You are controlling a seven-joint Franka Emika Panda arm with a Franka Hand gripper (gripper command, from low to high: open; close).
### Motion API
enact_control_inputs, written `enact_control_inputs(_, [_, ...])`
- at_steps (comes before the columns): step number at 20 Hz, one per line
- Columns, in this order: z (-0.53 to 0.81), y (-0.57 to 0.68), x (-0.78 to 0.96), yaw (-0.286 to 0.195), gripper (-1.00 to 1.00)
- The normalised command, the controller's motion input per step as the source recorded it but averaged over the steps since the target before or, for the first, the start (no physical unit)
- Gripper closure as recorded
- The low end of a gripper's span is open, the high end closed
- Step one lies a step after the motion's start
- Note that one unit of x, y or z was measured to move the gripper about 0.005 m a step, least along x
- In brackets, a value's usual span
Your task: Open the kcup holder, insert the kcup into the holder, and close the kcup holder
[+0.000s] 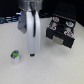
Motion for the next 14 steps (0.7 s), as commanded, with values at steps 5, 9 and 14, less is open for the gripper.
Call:
enact_control_inputs(5, [-0.10, -0.53, -0.29, -0.252, -1.00])
enact_control_inputs(9, [-0.20, -0.55, -0.22, -0.253, -1.00])
enact_control_inputs(14, [-0.26, -0.56, -0.16, -0.255, -1.00])
